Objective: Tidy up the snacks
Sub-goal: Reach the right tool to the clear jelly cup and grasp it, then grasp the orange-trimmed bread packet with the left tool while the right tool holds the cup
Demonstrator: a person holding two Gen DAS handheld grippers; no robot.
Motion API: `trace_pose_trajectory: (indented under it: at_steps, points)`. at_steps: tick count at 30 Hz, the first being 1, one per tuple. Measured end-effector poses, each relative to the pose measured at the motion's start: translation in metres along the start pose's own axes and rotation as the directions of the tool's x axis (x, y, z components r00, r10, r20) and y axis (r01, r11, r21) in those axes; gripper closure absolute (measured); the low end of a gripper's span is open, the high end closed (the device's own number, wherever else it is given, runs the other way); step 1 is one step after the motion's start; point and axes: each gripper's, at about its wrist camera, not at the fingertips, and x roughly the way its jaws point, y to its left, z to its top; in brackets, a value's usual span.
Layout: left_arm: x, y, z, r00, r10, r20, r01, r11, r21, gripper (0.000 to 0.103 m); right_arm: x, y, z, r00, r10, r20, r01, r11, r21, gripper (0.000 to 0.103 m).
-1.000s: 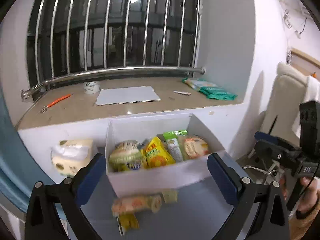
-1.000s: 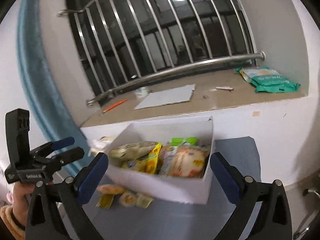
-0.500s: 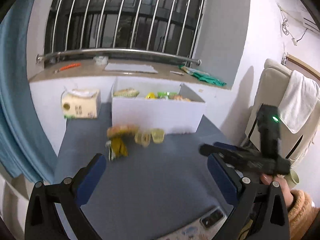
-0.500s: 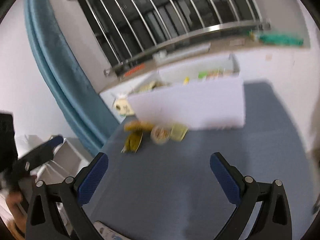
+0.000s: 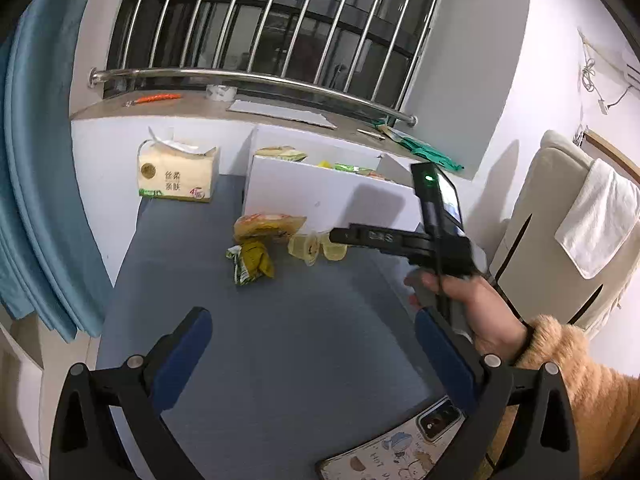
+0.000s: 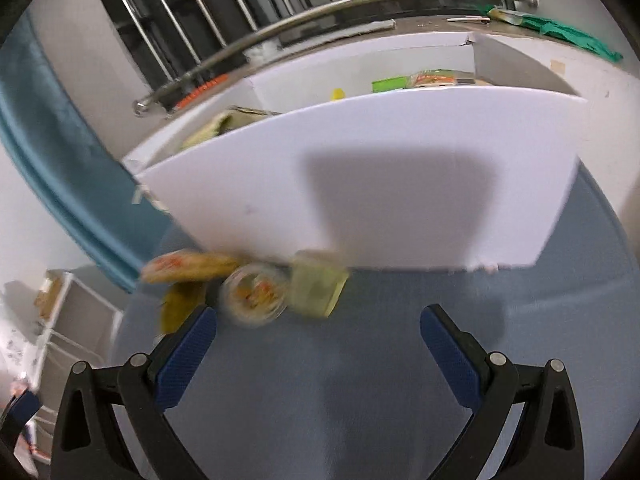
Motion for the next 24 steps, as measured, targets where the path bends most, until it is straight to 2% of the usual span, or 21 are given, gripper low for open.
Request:
trace_pose_trajectory:
  at_steps: [3,7,8,9,10,16,21,24]
  points:
    - [0.004,0.006,-0.002,1.000,0.008,-0.012,-0.008,1.000,-0.009,0.000,0.018,-0.001,0.010,0.999,-0.045,-0.017,0.045,0.999,-0.009,0.003]
    - [0.008,0.012,-0.004,1.000,0.010,-0.026,-0.011,1.000,-0.024,0.000,0.035,0.000,0.011,0.993,-0.103,-0.061,0.101,0.994,-0.045,0.022]
    - [0.010,0.013,-0.004,1.000,0.012,-0.028,-0.013,1.000,-0.025,0.000,0.034,0.002,0.011,0.993,-0.110,-0.043,0.107,0.992,-0.064,0.032]
    - [0.011,0.013,-0.005,0.999,0.017,-0.032,-0.018,1.000,-0.025,0.000,0.035,0.003,0.011,0.994,-0.102,-0.047,0.098,0.992,-0.076,0.037]
    - [0.011,0.014,-0.005,0.999,0.020,-0.034,-0.021,0.999,-0.024,0.000,0.035,0.005,0.011,0.994,-0.100,-0.044,0.096,0.991,-0.090,0.056]
    - [0.020,0.017,-0.002,0.997,0.046,-0.057,-0.047,0.999,-0.015,0.000,0.020,0.001,0.004,0.997,-0.045,-0.057,0.040,0.995,-0.088,0.056]
    - [0.037,0.018,0.015,0.996,0.062,-0.066,-0.062,0.998,0.002,0.000,-0.029,0.001,-0.009,1.000,0.021,0.002,-0.021,0.995,-0.094,0.056]
    - [0.061,0.016,0.032,0.993,0.081,-0.084,-0.078,0.996,0.035,0.000,-0.064,-0.001,-0.023,0.997,0.066,0.041,-0.062,0.994,-0.087,0.056]
